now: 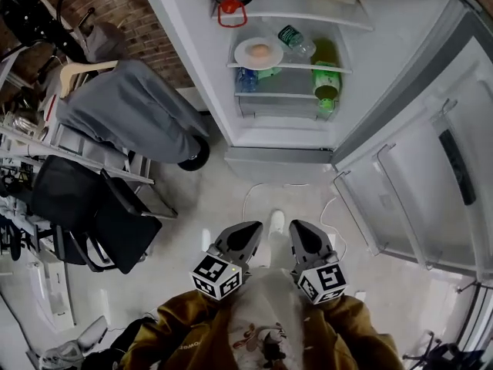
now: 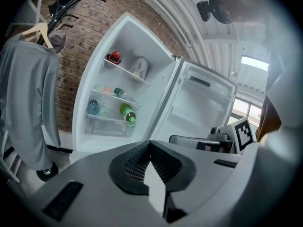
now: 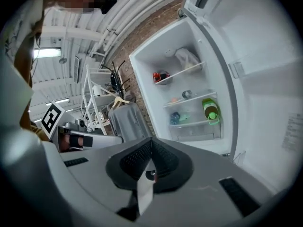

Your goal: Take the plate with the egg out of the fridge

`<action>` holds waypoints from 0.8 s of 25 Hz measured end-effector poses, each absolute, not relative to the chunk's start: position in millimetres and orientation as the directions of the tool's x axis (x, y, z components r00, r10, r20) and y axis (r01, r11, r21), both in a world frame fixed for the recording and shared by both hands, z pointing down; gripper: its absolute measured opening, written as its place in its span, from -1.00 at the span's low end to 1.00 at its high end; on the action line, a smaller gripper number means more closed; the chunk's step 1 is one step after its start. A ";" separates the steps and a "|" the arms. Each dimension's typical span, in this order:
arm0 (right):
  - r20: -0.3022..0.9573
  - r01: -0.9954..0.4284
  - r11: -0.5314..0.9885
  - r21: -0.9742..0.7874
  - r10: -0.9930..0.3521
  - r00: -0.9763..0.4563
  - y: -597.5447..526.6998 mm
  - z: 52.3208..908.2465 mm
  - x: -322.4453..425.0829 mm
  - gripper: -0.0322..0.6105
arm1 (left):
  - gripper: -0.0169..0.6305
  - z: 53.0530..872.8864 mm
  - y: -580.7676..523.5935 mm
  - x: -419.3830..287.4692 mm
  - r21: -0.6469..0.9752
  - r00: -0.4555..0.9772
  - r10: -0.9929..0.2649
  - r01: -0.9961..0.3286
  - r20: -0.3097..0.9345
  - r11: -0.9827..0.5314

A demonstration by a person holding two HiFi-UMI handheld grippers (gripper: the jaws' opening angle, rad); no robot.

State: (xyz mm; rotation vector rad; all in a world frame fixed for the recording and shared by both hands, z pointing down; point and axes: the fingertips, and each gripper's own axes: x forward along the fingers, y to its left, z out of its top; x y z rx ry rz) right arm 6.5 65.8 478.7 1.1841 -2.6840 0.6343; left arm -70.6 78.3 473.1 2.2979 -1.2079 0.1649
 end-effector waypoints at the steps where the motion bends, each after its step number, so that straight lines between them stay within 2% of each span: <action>1: 0.286 -0.727 0.610 -0.315 -0.669 -0.686 57.8 475.8 4.6 -0.88 | -0.92 471.9 70.0 -70.4 0.399 0.594 -0.725 -0.794 0.347 -0.460; 7: 0.260 -0.716 0.606 -0.345 -0.672 -0.694 -9.5 470.2 0.8 -0.88 | -0.92 464.7 5.9 -56.2 0.391 0.646 -0.686 -0.757 0.335 -0.523; 13: 0.248 -0.706 0.637 -0.309 -0.663 -0.707 -57.5 462.3 -5.7 -0.88 | -0.92 464.7 -35.5 -51.6 0.424 0.663 -0.670 -0.741 0.335 -0.521; 20: 0.288 -0.727 0.602 -0.329 -0.669 -0.685 -73.6 475.6 -18.6 -0.88 | -0.92 471.3 -53.7 -61.8 0.469 0.691 -0.643 -0.711 0.329 -0.524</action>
